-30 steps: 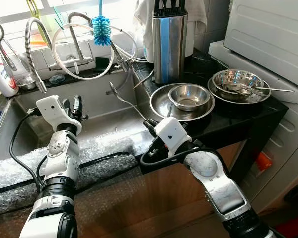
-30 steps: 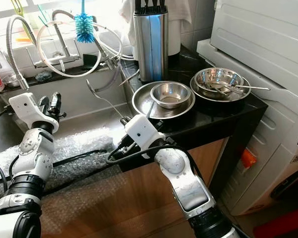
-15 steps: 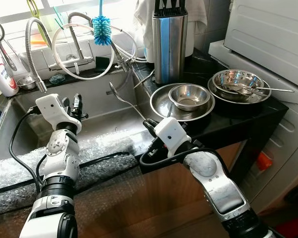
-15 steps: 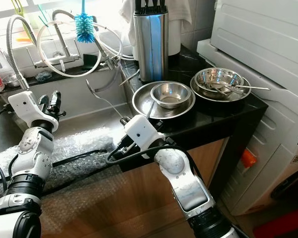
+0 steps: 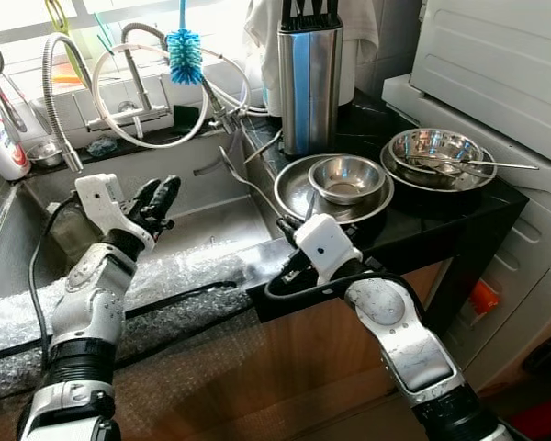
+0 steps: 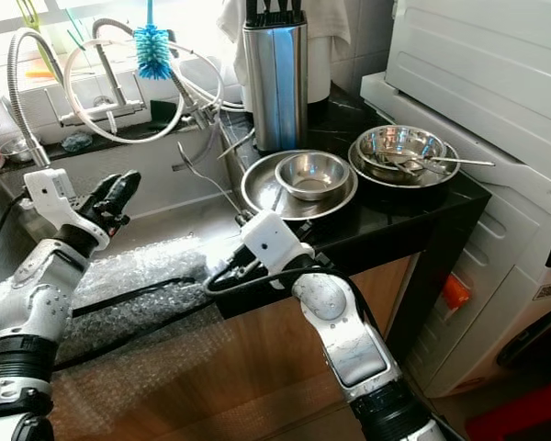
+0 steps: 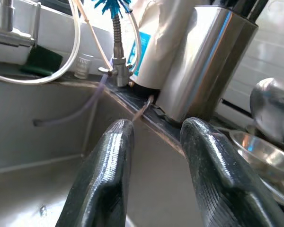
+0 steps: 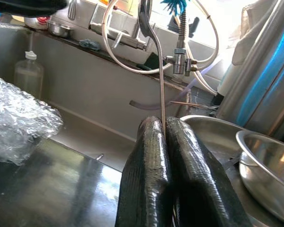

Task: Kitchen organization

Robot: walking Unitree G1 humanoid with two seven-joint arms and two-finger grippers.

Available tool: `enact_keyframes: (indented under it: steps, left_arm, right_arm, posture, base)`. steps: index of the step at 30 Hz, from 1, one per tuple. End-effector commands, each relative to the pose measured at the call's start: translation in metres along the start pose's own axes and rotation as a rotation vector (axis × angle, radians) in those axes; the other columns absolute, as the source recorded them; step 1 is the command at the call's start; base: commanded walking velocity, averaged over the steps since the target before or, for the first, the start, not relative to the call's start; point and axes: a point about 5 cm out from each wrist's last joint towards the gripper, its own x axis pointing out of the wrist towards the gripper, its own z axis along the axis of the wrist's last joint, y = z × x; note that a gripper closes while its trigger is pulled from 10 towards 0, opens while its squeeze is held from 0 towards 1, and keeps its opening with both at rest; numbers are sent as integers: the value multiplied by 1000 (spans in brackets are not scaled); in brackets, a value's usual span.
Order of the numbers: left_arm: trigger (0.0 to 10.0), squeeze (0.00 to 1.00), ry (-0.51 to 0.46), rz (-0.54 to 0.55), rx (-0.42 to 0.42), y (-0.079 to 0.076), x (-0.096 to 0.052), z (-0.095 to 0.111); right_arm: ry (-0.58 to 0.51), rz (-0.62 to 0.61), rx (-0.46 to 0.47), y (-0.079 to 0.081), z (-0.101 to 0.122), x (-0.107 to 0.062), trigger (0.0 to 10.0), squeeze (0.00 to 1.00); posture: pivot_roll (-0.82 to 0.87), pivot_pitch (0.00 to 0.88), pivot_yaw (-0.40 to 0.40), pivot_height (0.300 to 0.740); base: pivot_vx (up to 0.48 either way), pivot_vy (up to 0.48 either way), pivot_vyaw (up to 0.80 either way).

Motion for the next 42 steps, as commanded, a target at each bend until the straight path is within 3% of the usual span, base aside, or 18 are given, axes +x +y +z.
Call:
enact_keyframes:
  steps: [1,6,8,12,16,22,30,31,32,34,39,40,42]
  left_arm:
    - [10000,0,14,-43,5,1,-6,5]
    - [10000,0,33,-88,-17,0,-13,9]
    - [10000,0,88,-168,-31,-12,-17,-3]
    - [10000,0,112,-222,-67,-23,-17,-12]
    - [10000,0,94,-274,-169,-38,-16,-19]
    - [10000,0,70,-295,-241,-54,-13,-27]
    - [10000,0,67,-326,-264,-74,-4,-32]
    - [10000,231,62,-323,-269,-76,-2,-32]
    - [10000,984,56,-321,-276,-78,0,-33]
    - [10000,1000,44,-319,-285,-80,3,-32]
    - [10000,1000,26,-308,-294,-82,6,-32]
    - [10000,0,20,-301,-315,-83,8,-32]
    - [10000,0,17,-309,-320,-85,10,-32]
  right_arm:
    - [-22,-4,-8,0,5,3,10000,0]
    - [-25,-5,-7,1,5,4,10000,0]
    - [-33,-4,-6,1,6,5,10000,0]
    - [-37,-4,-7,1,6,5,10000,0]
    - [-39,-10,-13,1,6,4,10000,0]
    - [-47,-6,-12,2,7,5,10000,0]
    - [-68,17,-10,6,10,7,10000,0]
    - [-72,25,-11,7,11,7,10000,0]
    - [-75,31,-10,8,11,7,10000,0]
    - [-78,39,-9,9,12,7,10000,0]
    - [-79,48,-9,12,11,7,10000,0]
    - [-81,54,-7,13,12,7,10000,0]
    - [-81,61,-6,15,12,7,10000,0]
  posture:
    - [-85,0,118,740]
    - [-81,0,119,740]
    - [-81,0,115,740]
    - [-82,0,116,740]
    - [-84,0,118,740]
    - [-86,0,118,740]
    - [-87,0,117,740]
    - [-87,0,117,740]
    - [-89,0,118,740]
    - [-90,0,118,740]
    - [-94,0,120,740]
    - [-97,0,122,740]
    - [-96,0,122,740]
  base:
    - [0,0,0]
    - [0,0,0]
    - [0,0,0]
    - [0,0,0]
    - [0,0,0]
    - [0,0,0]
    - [0,0,0]
    - [0,0,0]
    - [0,0,0]
    - [0,0,0]
    - [0,0,0]
    - [0,0,0]
    - [0,0,0]
